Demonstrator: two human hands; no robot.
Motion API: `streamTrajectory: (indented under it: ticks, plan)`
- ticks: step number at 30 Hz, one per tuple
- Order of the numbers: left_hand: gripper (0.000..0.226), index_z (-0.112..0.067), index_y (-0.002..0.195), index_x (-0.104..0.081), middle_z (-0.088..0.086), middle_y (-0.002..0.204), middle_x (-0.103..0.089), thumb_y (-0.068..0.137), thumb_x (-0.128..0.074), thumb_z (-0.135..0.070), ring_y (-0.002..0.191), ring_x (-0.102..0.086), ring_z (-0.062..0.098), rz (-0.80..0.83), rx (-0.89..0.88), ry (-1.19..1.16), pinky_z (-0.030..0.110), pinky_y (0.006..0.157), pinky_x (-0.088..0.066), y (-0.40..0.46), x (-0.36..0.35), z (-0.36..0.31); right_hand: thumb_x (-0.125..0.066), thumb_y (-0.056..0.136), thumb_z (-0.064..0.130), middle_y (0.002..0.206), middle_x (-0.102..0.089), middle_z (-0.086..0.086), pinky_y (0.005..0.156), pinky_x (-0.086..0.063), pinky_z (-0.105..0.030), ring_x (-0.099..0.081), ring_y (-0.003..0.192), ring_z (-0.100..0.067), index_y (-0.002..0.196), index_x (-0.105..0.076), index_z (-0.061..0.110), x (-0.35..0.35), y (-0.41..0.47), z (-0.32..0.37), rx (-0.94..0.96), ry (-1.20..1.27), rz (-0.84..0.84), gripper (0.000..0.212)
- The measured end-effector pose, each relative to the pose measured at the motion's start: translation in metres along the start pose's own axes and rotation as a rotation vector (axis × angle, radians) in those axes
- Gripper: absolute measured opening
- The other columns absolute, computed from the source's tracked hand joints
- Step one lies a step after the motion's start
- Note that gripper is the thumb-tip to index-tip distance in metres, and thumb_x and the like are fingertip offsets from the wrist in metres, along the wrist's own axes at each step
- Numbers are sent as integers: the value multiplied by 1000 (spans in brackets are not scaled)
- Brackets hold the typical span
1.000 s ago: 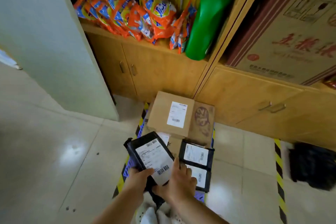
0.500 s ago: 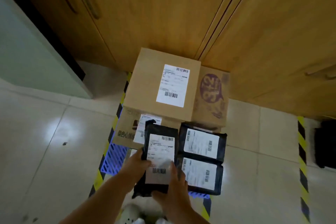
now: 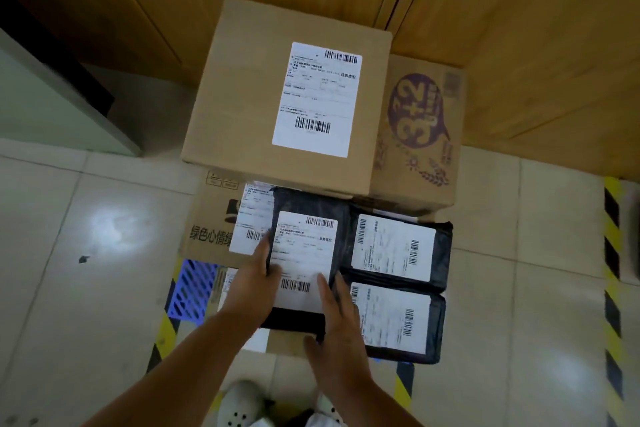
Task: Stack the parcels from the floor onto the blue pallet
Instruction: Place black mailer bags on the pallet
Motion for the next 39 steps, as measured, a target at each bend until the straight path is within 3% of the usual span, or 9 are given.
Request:
streamTrajectory:
  ticks: [3, 5, 8, 11, 15, 18, 21, 29, 39]
  plan:
    - [86, -23, 150, 10, 11, 156, -19, 92, -54, -17, 131, -41, 27, -151, -188, 385, 35, 99, -47, -10, 4, -11, -57, 88, 41, 149, 11, 25, 117, -12, -26, 2, 138, 2, 147, 4, 40, 13, 0, -12, 8, -49, -58, 85]
    - [103, -18, 150, 0, 15, 156, -15, 76, -72, -25, 143, -15, 30, -185, -481, 688, 48, 114, -26, -13, -9, -24, -53, 89, 49, 155, 0, 18, 117, -13, -30, -2, 142, -5, 148, -6, 39, 33, 2, -27, -37, -54, -166, 76]
    - [117, -22, 149, -5, 15, 157, -8, 61, -75, -56, 144, 4, 30, -14, -629, 969, 54, 114, -6, -7, -39, -29, -56, 89, 45, 159, 6, 9, 121, -8, -39, 8, 145, -15, 143, 4, 44, 54, 13, -58, -87, -228, -214, 81]
    - [117, -29, 138, 31, 10, 144, 42, 71, -55, -72, 134, 40, 30, 70, -622, 1056, 53, 106, 25, 1, -53, -30, -74, 73, 43, 159, 1, -8, 115, -9, -51, 10, 144, -27, 147, 14, 41, 61, 31, -81, -34, -519, -165, 115]
    - [122, -22, 149, 11, 20, 155, 11, 57, -41, -82, 142, 14, 39, 109, -570, 1137, 63, 109, 2, 10, -57, -25, -74, 71, 50, 158, 2, -13, 113, -12, -55, 4, 145, -38, 149, 9, 35, 65, 47, -89, 11, -701, -91, 115]
    - [108, -26, 126, 51, 12, 135, 54, 52, -8, -79, 119, 56, 32, 154, -561, 1179, 58, 100, 28, 18, -61, -18, -59, 86, 50, 149, 32, -3, 114, 7, -50, 24, 140, -32, 141, 23, 41, 65, 50, -89, 30, -678, -50, 100]
    - [108, -28, 112, 60, 7, 119, 66, 64, -20, -81, 103, 66, 27, 221, -489, 1204, 55, 90, 37, 18, -64, -20, -59, 86, 50, 157, 23, -4, 114, 5, -48, 19, 144, -32, 141, 23, 43, 68, 49, -87, 17, -673, -33, 99]
    - [100, -24, 144, 26, 10, 152, 31, 86, -48, -59, 139, 30, 30, 288, -489, 1318, 59, 112, 11, -14, -37, -61, -54, 92, 23, 157, 23, 1, 118, -4, -46, 10, 146, -29, 148, 11, 41, 110, 38, -63, -50, -577, 221, 88]
    - [66, -26, 150, -18, -4, 154, -26, 91, -49, -31, 147, 2, 21, 116, -528, 1183, 38, 119, -5, -145, 63, -168, -47, 96, 28, 161, 1, -1, 118, -16, -37, 1, 148, -22, 152, 1, 27, 207, -88, 44, -103, -214, -52, 74]
Point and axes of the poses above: each hand's wrist, its own y-axis towards the middle knuckle, its own x-axis out of the back of the hand, z = x × y, the point moved 6 cm from there along y, towards the middle knuckle
